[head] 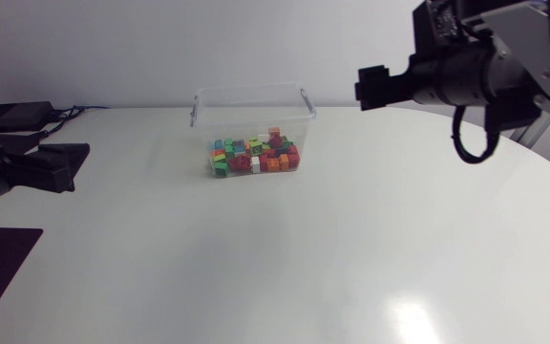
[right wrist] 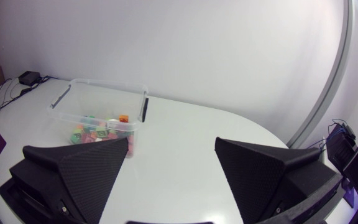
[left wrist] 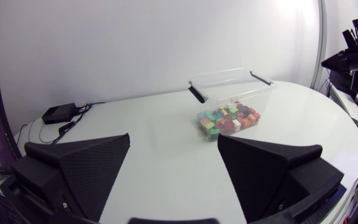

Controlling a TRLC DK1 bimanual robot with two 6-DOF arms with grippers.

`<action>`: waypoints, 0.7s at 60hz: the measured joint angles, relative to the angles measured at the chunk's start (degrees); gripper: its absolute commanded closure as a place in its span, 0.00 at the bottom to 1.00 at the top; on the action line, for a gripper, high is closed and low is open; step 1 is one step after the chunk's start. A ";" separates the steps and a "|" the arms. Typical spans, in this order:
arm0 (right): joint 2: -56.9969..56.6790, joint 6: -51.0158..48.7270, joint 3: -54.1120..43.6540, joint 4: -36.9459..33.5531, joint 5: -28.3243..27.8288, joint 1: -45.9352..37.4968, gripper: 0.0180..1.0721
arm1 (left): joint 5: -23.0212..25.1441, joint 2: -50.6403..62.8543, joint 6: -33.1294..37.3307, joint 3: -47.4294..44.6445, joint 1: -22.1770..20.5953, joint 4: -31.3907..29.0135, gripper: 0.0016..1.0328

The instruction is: Place the duplo bricks in the container

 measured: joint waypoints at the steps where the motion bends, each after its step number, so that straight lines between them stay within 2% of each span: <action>1: -0.83 -0.26 -0.72 0.00 0.07 -0.33 0.04 | -0.02 -0.39 0.00 -0.44 0.00 0.17 0.05; 18: -14.93 -3.39 -15.10 2.40 -0.42 -8.22 0.04 | -3.08 -5.05 0.04 -5.51 -0.07 4.44 0.05; 31: -27.04 -6.38 -25.00 3.10 -2.58 -14.43 0.04 | -3.26 -11.13 0.98 -10.05 -0.04 6.25 0.05; 42: -36.65 -8.39 -34.47 4.68 -2.95 -16.04 0.04 | -3.28 -17.35 1.07 -14.05 -0.33 7.26 0.05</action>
